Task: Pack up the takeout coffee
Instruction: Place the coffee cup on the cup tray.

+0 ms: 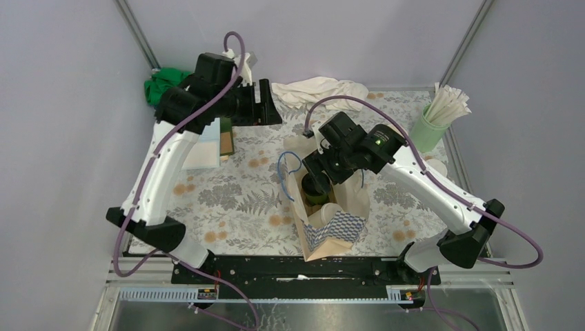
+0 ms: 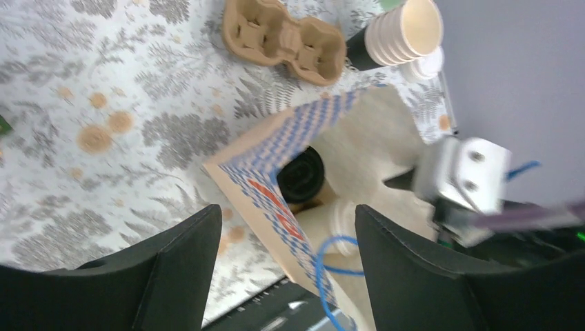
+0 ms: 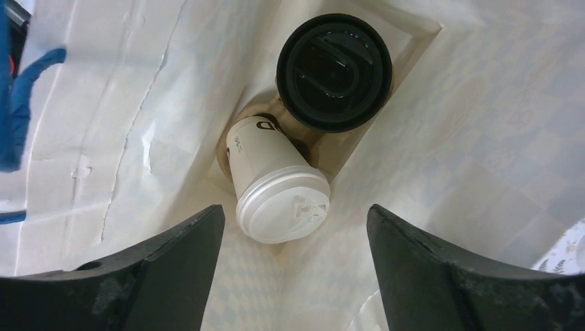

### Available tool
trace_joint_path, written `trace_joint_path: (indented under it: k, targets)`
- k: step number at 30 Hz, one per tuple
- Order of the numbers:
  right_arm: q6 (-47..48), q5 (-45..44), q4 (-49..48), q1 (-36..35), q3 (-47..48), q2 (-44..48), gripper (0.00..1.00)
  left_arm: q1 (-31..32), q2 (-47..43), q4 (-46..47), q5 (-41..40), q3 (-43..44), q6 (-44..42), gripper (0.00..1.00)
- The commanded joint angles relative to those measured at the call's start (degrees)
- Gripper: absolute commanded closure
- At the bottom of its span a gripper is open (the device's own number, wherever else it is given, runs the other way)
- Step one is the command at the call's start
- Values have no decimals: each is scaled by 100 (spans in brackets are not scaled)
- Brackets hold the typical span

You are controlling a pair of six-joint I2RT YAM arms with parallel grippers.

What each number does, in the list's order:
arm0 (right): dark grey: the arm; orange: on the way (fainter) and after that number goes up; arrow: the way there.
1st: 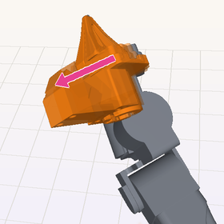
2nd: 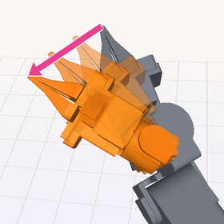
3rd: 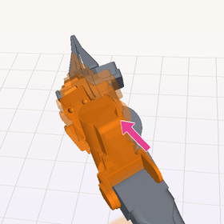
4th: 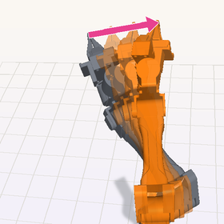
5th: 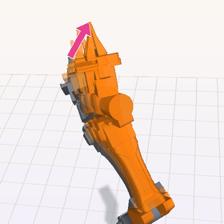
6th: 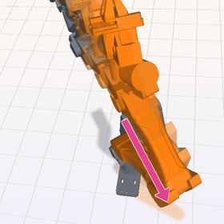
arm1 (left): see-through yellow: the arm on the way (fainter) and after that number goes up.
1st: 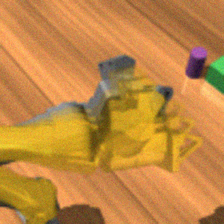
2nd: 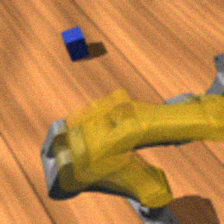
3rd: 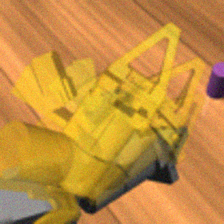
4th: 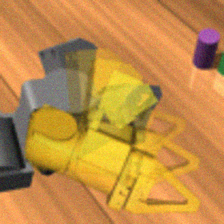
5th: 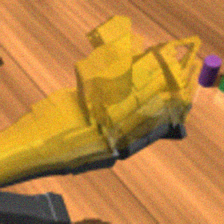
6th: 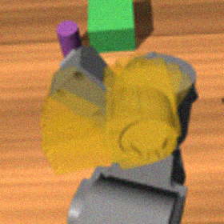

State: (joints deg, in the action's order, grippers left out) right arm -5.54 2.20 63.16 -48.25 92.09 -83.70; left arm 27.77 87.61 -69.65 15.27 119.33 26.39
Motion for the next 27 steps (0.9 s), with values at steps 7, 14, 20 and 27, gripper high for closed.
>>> trace_joint_path:
  k: [7,14,20,27]
  targets:
    - [382,-413,-387,48,1126,229,27,-351,278,2489,1407,-1416,-2368,24]
    - [398,-831,-503,43,1300,527,33,-342,675,2663,2471,-1393,-2722,24]
    - [416,-1023,-349,44,1441,538,33,-269,921,2866,2985,-1379,-2721,24]
    - [262,-1190,-360,45,1550,607,36,128,1442,2858,2763,-1005,-2654,33]
